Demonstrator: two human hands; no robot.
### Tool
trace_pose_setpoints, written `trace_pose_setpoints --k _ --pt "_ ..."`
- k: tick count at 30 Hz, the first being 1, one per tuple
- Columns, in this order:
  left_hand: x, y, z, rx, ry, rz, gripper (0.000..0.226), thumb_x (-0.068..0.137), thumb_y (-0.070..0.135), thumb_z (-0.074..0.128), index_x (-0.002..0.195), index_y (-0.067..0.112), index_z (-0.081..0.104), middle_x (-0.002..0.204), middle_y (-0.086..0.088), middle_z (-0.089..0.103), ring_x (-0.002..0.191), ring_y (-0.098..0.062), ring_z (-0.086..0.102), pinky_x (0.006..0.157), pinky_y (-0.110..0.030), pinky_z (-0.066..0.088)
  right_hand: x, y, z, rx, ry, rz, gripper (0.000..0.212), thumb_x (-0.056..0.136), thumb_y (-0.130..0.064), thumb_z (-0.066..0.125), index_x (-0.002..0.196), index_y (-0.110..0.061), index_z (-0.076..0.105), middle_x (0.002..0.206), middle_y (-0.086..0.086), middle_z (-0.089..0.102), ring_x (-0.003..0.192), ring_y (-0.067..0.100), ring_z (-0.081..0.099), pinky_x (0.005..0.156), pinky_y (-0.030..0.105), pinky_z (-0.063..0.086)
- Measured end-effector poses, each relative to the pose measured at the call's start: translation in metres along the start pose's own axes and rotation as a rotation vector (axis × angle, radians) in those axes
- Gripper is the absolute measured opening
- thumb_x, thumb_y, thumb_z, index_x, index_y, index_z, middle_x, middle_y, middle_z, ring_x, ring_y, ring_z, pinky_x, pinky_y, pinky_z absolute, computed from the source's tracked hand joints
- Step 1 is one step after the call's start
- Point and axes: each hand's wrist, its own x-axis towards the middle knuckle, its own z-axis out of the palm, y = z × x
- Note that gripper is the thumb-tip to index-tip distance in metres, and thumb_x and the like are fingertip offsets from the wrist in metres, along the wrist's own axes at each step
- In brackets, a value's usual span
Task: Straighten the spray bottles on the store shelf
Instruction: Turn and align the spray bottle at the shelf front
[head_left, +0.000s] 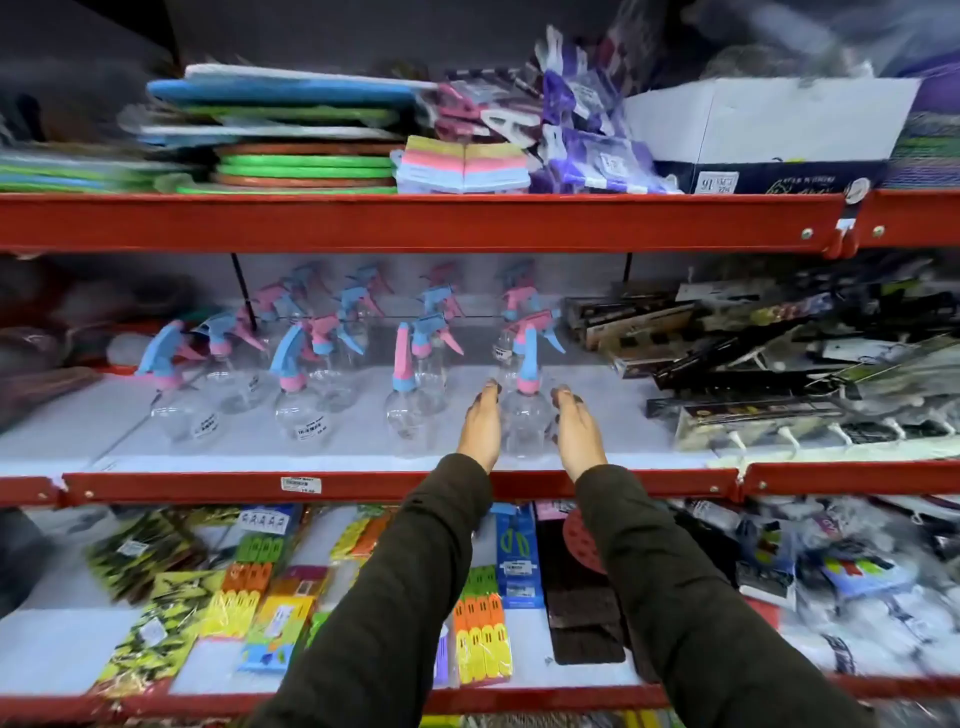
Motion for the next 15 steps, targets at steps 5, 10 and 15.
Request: trace_pose_setpoints --k 5,10,15 --pt "-0.001 0.001 0.005 -0.088 -0.014 -0.024 0.058 0.1 0.052 0.023 0.138 0.02 0.051 0.149 -0.007 0.048 0.132 -0.021 0.046 0.105 -0.031 0.036 0.001 0.0 0.006 0.042 -0.022 0.045 0.057 0.094 -0.057 0.037 0.133 -0.02 0.057 0.144 0.011 0.059 0.132 0.031 0.054 0.117 0.052 0.039" --pt "-0.012 -0.005 0.0 -0.031 -0.005 0.006 0.086 0.075 0.075 0.031 0.139 0.022 0.053 0.148 -0.003 0.05 0.137 -0.022 0.044 0.119 -0.043 0.031 -0.005 0.006 -0.003 0.024 -0.053 -0.026 0.031 0.096 -0.054 0.041 0.104 -0.032 0.062 0.117 0.002 0.067 0.121 0.026 0.06 0.114 0.052 0.043" --pt "-0.026 -0.011 -0.003 0.01 0.006 0.058 0.089 0.07 0.079 0.032 0.135 0.024 0.056 0.145 -0.004 0.054 0.133 -0.023 0.05 0.118 -0.046 0.034 -0.018 0.011 -0.012 -0.011 -0.068 -0.121 0.025 0.096 -0.054 0.044 0.091 -0.038 0.063 0.103 -0.003 0.07 0.113 0.027 0.065 0.11 0.051 0.047"
